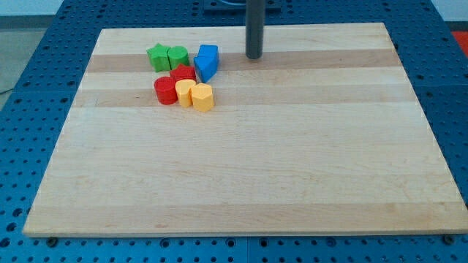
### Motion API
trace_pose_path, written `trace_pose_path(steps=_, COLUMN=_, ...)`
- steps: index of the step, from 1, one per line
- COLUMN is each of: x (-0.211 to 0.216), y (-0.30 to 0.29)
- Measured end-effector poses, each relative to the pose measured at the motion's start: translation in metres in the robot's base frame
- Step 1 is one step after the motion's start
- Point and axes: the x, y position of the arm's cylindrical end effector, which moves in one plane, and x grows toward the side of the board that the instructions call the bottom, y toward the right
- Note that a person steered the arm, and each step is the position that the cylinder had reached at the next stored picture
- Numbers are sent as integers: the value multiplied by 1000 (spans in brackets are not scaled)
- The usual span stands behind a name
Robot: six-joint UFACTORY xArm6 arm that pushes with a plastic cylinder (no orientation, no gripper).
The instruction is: Push the triangle above the hexagon
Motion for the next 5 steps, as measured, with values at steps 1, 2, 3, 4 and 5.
trace_pose_path(steps=1, x=-6, y=-43)
trace_pose_path(steps=2, x=-5, y=-74)
trace_pose_path(steps=3, x=19, y=-79)
trace_pose_path(steps=4, x=50, y=-70)
trace_pose_path(steps=5, x=61, y=-66)
